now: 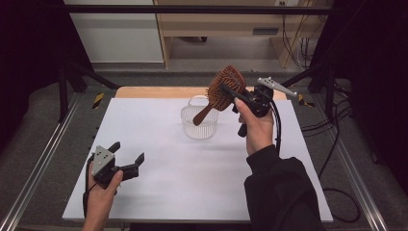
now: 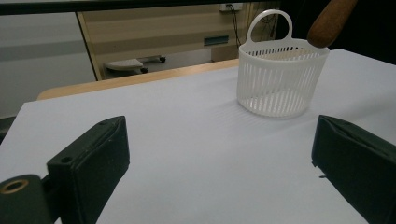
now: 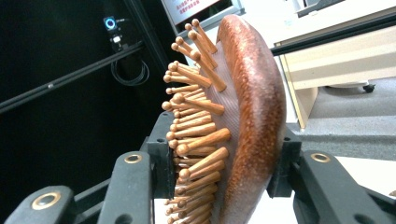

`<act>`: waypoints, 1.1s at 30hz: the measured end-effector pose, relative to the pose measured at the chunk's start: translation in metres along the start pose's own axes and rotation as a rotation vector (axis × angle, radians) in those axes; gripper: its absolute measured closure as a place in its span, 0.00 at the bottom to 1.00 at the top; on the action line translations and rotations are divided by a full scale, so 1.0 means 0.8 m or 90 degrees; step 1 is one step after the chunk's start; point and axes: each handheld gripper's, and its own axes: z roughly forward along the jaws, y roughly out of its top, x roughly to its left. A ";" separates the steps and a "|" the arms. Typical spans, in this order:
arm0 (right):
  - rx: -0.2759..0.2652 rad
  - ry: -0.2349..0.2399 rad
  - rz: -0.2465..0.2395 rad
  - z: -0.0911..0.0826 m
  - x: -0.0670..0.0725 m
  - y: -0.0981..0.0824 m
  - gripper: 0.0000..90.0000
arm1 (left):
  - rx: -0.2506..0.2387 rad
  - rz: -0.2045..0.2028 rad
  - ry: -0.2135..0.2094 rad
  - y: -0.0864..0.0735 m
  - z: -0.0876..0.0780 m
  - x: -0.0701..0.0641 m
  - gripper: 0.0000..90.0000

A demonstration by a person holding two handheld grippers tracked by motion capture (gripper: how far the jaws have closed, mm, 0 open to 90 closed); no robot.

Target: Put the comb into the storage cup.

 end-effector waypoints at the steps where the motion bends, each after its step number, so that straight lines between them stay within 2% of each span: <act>1: -0.002 -0.001 0.000 0.002 0.000 0.002 0.61 | 0.000 0.000 0.000 0.000 0.000 0.000 0.05; 5: -0.010 0.001 -0.007 0.011 -0.001 0.003 0.61 | 0.001 0.000 -0.001 -0.001 0.001 0.000 0.04; 12: -0.023 -0.017 -0.010 0.030 -0.007 0.008 0.61 | 0.005 0.002 -0.003 -0.002 0.002 0.000 0.04; 19: -0.023 -0.047 -0.023 0.049 -0.015 0.010 0.61 | 0.006 0.002 -0.004 -0.002 0.003 0.000 0.04; 27: -0.017 -0.075 -0.028 0.059 -0.027 0.004 0.61 | 0.003 -0.001 -0.006 -0.002 0.003 0.002 0.04; 33: -0.010 -0.079 -0.032 0.064 -0.029 0.001 0.60 | 0.002 -0.002 -0.006 -0.002 0.002 0.003 0.04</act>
